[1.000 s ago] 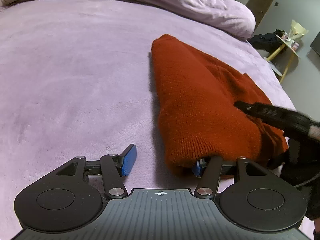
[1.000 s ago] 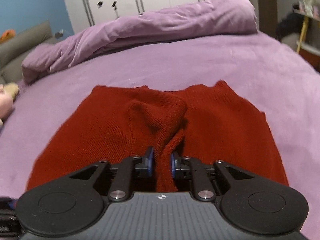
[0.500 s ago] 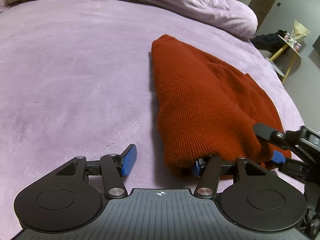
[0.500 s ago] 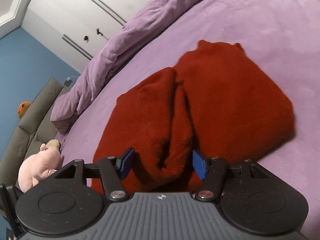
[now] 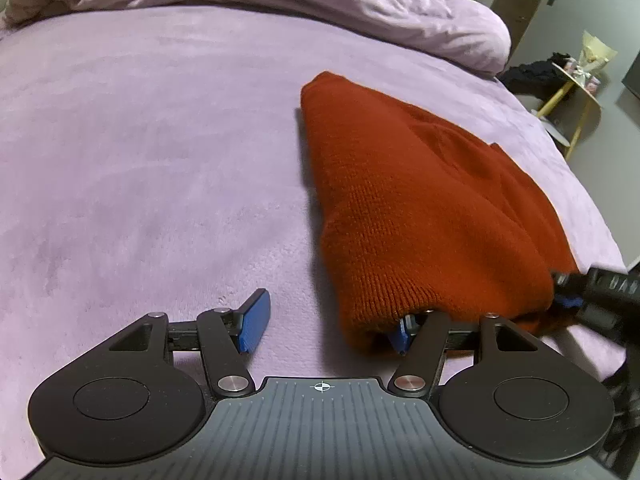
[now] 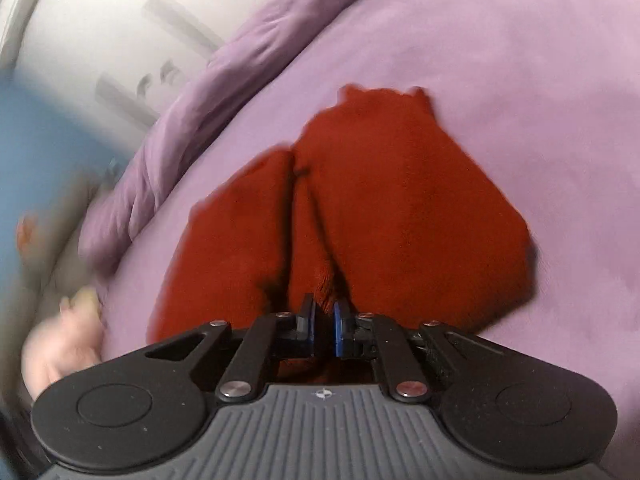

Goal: Fold small clothes

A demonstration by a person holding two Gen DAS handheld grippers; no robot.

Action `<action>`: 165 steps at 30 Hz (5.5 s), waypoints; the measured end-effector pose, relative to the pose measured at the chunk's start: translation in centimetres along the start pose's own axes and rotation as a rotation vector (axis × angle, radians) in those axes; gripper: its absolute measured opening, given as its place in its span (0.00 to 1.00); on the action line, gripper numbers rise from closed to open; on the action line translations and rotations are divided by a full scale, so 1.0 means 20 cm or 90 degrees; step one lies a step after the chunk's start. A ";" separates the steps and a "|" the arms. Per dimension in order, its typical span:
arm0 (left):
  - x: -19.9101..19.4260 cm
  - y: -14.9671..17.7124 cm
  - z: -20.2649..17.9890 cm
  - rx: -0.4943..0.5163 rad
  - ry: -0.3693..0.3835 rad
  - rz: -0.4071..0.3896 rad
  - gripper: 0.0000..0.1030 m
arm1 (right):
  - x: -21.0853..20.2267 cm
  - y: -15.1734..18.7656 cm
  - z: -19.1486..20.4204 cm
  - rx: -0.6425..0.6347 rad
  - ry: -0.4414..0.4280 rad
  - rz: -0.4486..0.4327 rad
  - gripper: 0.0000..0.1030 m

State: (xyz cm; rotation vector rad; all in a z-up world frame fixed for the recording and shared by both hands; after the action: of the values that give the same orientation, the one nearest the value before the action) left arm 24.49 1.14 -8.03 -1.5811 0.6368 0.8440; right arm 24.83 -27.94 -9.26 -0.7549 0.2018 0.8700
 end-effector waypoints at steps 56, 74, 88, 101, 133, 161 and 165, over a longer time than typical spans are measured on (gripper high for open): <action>-0.09 0.00 -0.30 0.065 -0.011 0.024 0.64 | -0.27 -0.12 -0.03 -0.015 0.021 -0.077 0.17; -0.24 -0.08 -0.16 0.148 -0.149 -0.053 0.71 | -0.42 -0.16 -0.06 -0.124 0.258 -0.112 0.40; -0.02 -0.38 -0.42 0.019 -0.086 -0.070 0.76 | 0.30 -0.39 0.18 -0.300 0.106 0.024 0.40; 0.33 -0.45 -0.61 0.039 -0.100 -0.098 0.84 | 0.33 -0.46 -0.03 -0.274 0.194 -0.093 0.37; 0.53 -0.38 -0.11 -0.154 0.325 0.204 0.75 | 0.04 -0.52 -0.53 0.171 -0.141 0.080 0.52; 0.07 -0.34 0.40 -0.138 0.214 0.136 0.54 | 0.32 -0.08 0.10 0.205 -0.221 0.187 0.29; 0.07 -0.28 0.43 -0.132 0.168 0.119 0.59 | 0.29 -0.07 0.15 0.164 -0.151 0.175 0.31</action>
State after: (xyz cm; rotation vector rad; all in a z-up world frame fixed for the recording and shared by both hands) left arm 28.29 10.58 -6.42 -1.8612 0.9203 0.8677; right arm 29.17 -22.97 -8.95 -0.3842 0.2043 1.1604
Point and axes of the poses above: each gripper's, at about its wrist camera, not at the fingertips, and x roughly the way its jaws point, z to its left, y to its underside, the point moved 1 cm from there along x, roughly the way its jaws point, and after that the axes turned 14 degrees about -y, right-handed, at the moved point
